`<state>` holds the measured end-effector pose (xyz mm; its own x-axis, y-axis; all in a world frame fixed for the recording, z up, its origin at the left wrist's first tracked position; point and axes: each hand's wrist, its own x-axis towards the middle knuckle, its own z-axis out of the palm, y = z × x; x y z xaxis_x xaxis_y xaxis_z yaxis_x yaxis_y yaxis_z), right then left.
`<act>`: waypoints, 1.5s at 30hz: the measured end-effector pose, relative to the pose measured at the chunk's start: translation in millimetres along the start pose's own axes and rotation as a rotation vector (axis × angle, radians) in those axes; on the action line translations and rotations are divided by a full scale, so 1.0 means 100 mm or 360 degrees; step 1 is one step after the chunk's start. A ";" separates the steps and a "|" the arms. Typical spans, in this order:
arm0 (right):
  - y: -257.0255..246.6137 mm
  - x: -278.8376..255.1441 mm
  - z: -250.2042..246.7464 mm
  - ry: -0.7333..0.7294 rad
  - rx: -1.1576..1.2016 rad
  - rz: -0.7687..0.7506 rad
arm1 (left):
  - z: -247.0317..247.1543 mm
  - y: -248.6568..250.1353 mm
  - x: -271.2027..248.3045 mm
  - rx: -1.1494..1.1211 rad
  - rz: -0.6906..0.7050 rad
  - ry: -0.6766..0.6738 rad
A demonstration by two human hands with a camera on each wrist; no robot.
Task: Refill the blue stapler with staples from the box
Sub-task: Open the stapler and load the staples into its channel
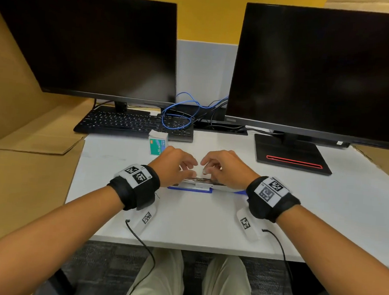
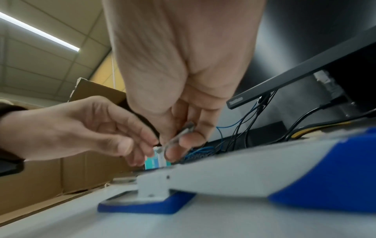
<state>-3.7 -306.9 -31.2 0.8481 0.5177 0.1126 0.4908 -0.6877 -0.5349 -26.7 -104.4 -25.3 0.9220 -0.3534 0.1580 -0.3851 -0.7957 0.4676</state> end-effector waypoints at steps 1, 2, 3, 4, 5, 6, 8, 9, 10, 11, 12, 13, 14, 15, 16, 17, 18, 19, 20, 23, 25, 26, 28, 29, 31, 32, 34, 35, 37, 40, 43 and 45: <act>-0.04 0.02 0.03 0.0038 0.0066 -0.0013 | 0.01 0.02 0.00 -0.0028 0.0004 0.0022; -0.08 0.03 0.06 0.0085 0.0141 -0.0012 | 0.02 0.04 0.00 -0.0063 0.0001 0.0051; -0.10 0.04 0.07 0.0138 0.0224 0.0007 | 0.03 0.04 -0.01 -0.0101 -0.0007 0.0085; -0.12 0.04 0.08 0.0182 0.0326 0.0040 | 0.04 0.03 -0.01 -0.0130 -0.0019 0.0117; -0.13 0.03 0.09 0.0210 0.0440 0.0076 | 0.04 0.02 -0.01 -0.0145 -0.0027 0.0141; -0.14 0.03 0.10 0.0218 0.0544 0.0111 | 0.04 0.02 -0.02 -0.0147 -0.0030 0.0158; -0.14 0.02 0.11 0.0202 0.0674 0.0156 | 0.03 0.00 -0.04 -0.0137 0.0001 0.0188; -0.15 0.01 0.11 0.0186 0.0705 0.0163 | 0.01 0.00 -0.05 -0.0124 0.0031 0.0202; -0.16 0.00 0.09 0.0170 0.0727 0.0165 | -0.01 0.00 -0.06 -0.0100 0.0058 0.0209; -0.16 0.00 0.07 0.0151 0.0748 0.0167 | -0.03 0.00 -0.07 -0.0072 0.0080 0.0211; -0.17 -0.01 0.04 0.0125 0.0766 0.0167 | -0.05 0.00 -0.07 -0.0048 0.0095 0.0215; -0.18 -0.01 0.01 0.0092 0.0772 0.0165 | -0.07 0.00 -0.07 -0.0037 0.0109 0.0223; -0.18 -0.01 -0.03 0.0057 0.0754 0.0159 | -0.09 0.00 -0.07 -0.0031 0.0121 0.0229; -0.18 -0.01 -0.06 0.0024 0.0712 0.0146 | -0.10 0.00 -0.06 -0.0023 0.0131 0.0233; -0.19 -0.01 -0.09 -0.0002 0.0659 0.0130 | -0.10 0.00 -0.06 -0.0006 0.0136 0.0231; -0.19 0.00 -0.11 -0.0019 0.0606 0.0112 | -0.11 0.00 -0.06 0.0016 0.0138 0.0228; -0.20 0.01 -0.12 -0.0030 0.0543 0.0093 | -0.10 -0.01 -0.07 0.0039 0.0138 0.0221; -0.22 0.02 -0.11 -0.0034 0.0458 0.0071 | -0.10 -0.01 -0.07 0.0057 0.0131 0.0210; -0.23 0.03 -0.10 -0.0031 0.0362 0.0043 | -0.10 -0.03 -0.08 0.0073 0.0110 0.0185; -0.26 0.07 -0.01 0.0018 0.0174 -0.0014 | -0.10 -0.08 -0.11 0.0117 0.0017 0.0015; -0.28 0.09 0.07 0.0070 0.0140 -0.0024 | -0.09 -0.11 -0.13 0.0122 0.0000 -0.0100; -0.28 0.10 0.10 0.0091 0.0113 -0.0032 | -0.09 -0.12 -0.14 0.0134 -0.0003 -0.0128; -0.30 0.11 0.15 0.0096 0.0046 -0.0058 | -0.08 -0.12 -0.14 0.0160 -0.0012 -0.0114; -0.32 0.11 0.17 0.0082 0.0018 -0.0070 | -0.08 -0.12 -0.13 0.0178 -0.0021 -0.0091; -0.34 0.12 0.19 0.0059 -0.0026 -0.0068 | -0.08 -0.11 -0.13 0.0230 -0.0049 -0.0064; -0.34 0.13 0.20 0.0054 -0.0042 -0.0060 | -0.08 -0.11 -0.12 0.0249 -0.0059 -0.0063; -0.35 0.13 0.20 0.0053 -0.0050 -0.0047 | -0.08 -0.10 -0.12 0.0255 -0.0061 -0.0076; -0.35 0.13 0.19 0.0052 -0.0045 -0.0046 | -0.07 -0.09 -0.12 0.0251 -0.0059 -0.0087; -0.36 0.13 0.19 0.0047 -0.0028 -0.0045 | -0.06 -0.09 -0.13 0.0257 -0.0066 -0.0105; -0.36 0.13 0.19 0.0038 -0.0029 -0.0047 | -0.04 -0.09 -0.13 0.0261 -0.0085 -0.0096; -0.37 0.13 0.20 0.0032 -0.0042 -0.0048 | -0.05 -0.08 -0.13 0.0243 -0.0097 -0.0093; -0.37 0.13 0.20 0.0032 -0.0056 -0.0054 | -0.05 -0.08 -0.13 0.0231 -0.0108 -0.0102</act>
<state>-15.0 -264.3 -27.0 0.8346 0.5309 0.1469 0.5256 -0.6876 -0.5009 -35.4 -90.9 -26.5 0.9435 -0.3234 0.0723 -0.3279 -0.8798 0.3441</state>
